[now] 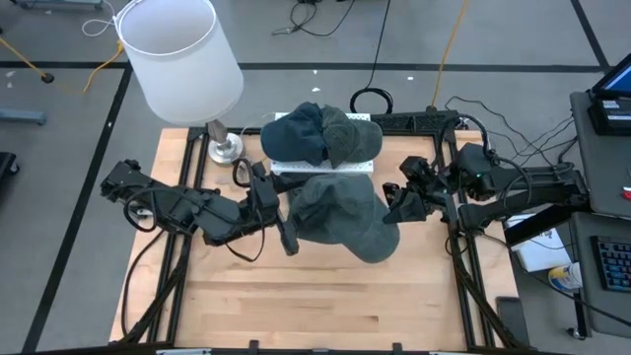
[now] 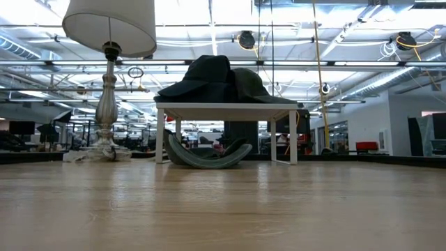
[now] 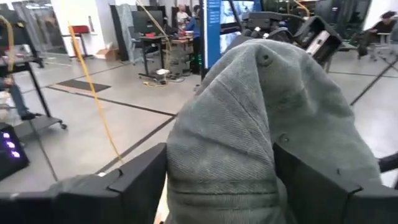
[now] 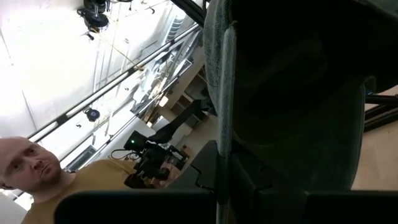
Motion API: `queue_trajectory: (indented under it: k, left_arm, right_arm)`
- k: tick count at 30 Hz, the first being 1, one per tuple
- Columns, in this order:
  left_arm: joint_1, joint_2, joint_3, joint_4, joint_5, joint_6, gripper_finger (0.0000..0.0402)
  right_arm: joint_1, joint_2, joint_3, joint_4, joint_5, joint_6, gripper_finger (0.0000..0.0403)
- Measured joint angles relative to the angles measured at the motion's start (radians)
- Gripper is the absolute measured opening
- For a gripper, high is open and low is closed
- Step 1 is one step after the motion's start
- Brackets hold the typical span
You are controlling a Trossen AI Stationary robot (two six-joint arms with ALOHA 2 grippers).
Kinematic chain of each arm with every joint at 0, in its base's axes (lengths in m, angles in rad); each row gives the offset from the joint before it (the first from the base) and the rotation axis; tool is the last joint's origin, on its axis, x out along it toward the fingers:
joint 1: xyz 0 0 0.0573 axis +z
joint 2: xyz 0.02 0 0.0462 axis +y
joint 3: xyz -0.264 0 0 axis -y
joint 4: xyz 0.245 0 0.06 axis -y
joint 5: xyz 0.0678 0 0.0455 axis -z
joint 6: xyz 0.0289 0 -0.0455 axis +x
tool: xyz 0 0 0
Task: Pick & Place hat
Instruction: Stack the right black cap on the black cap on the shelf
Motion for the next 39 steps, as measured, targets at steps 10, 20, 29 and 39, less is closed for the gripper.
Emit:
queue_trajectory:
  k: [10, 20, 29, 39]
  left_arm:
    - [-0.008, 0.0, 0.0, -0.001, 0.073, -0.1, 0.0127]
    - [0.023, 0.0, 0.0, 0.023, 0.349, -0.256, 0.003]
    - [0.074, 0.0, 0.0, 0.212, 0.64, -0.413, 0.0016]
    - [0.132, 0.0, 0.0, 0.285, 0.912, -0.592, 0.0015]
  right_arm:
    - [0.0, -0.004, 0.0, 0.0, -0.031, -0.003, 0.0006]
    - [-0.006, -0.003, 0.0, -0.01, -0.108, -0.192, 0.0016]
    - [-0.026, -0.004, 0.0, -0.065, -0.239, -0.326, 0.0049]
    - [-0.079, -0.022, 0.0, -0.303, -0.313, -0.401, 0.0132]
